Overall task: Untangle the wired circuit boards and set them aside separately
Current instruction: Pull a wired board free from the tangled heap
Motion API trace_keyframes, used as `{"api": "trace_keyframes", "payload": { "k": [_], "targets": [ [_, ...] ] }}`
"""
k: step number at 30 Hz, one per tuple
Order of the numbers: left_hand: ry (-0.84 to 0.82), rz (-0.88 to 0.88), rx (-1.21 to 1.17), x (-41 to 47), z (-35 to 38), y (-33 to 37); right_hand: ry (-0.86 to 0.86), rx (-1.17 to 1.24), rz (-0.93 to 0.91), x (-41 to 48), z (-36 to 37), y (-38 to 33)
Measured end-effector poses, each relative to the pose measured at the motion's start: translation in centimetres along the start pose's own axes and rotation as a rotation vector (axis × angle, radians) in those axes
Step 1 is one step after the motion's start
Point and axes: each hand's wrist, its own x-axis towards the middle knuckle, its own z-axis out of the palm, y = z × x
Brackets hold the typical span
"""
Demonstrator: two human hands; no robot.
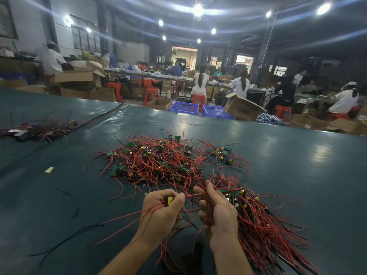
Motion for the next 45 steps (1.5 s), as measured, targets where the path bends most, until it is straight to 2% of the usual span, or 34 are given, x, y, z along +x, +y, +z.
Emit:
{"api": "trace_keyframes", "payload": {
  "k": [2,7,11,14,18,22,26,29,31,34,37,41,43,45],
  "targets": [
    [-0.003,0.052,-0.039,-0.1,-0.2,0.4,0.011,0.031,-0.009,0.0,0.0,0.0],
    [0.021,-0.034,-0.137,0.0,-0.1,0.4,0.003,0.036,-0.125,-0.4,0.4,0.2],
    [0.075,-0.098,-0.227,0.6,-0.1,-0.1,-0.159,-0.2,-0.261,-1.8,1.7,1.5],
    [0.057,-0.074,-0.208,1.1,-0.4,-0.2,-0.283,-0.347,-0.358,-2.5,2.8,2.6],
    [0.024,-0.113,-0.162,1.4,-0.5,-0.2,-0.225,-0.305,-0.316,-2.2,2.4,2.6],
    [-0.077,-0.166,-0.144,1.1,-0.3,-0.1,-0.134,-0.306,-0.335,-1.9,2.0,2.1],
    [-0.264,-0.01,0.022,0.6,-0.9,-0.1,0.083,-0.222,-0.373,-0.8,0.9,0.8],
    [-0.383,0.223,0.316,0.0,-1.1,-0.6,0.171,-0.025,-0.315,-0.2,0.2,-0.5],
    [-0.365,0.35,0.475,-0.1,-1.1,-0.7,0.197,0.107,-0.257,-0.1,-0.1,-1.1],
    [-0.319,0.482,0.547,-0.2,-1.0,-0.4,0.196,0.152,-0.229,0.1,-0.6,-1.6],
    [-0.316,0.591,0.584,-0.3,-0.9,-0.5,0.228,-0.041,-0.342,0.4,-1.7,-2.1],
    [-0.32,0.557,0.591,-0.2,-0.9,-0.7,0.337,-0.671,-0.613,0.8,-3.7,-3.3],
    [-0.295,0.512,0.619,-0.1,-1.2,-1.0,0.42,-0.88,-0.631,1.1,-4.4,-3.6],
    [-0.23,0.482,0.645,0.1,-1.4,-1.2,0.526,-0.981,-0.594,1.2,-4.6,-3.7]
  ]
}}
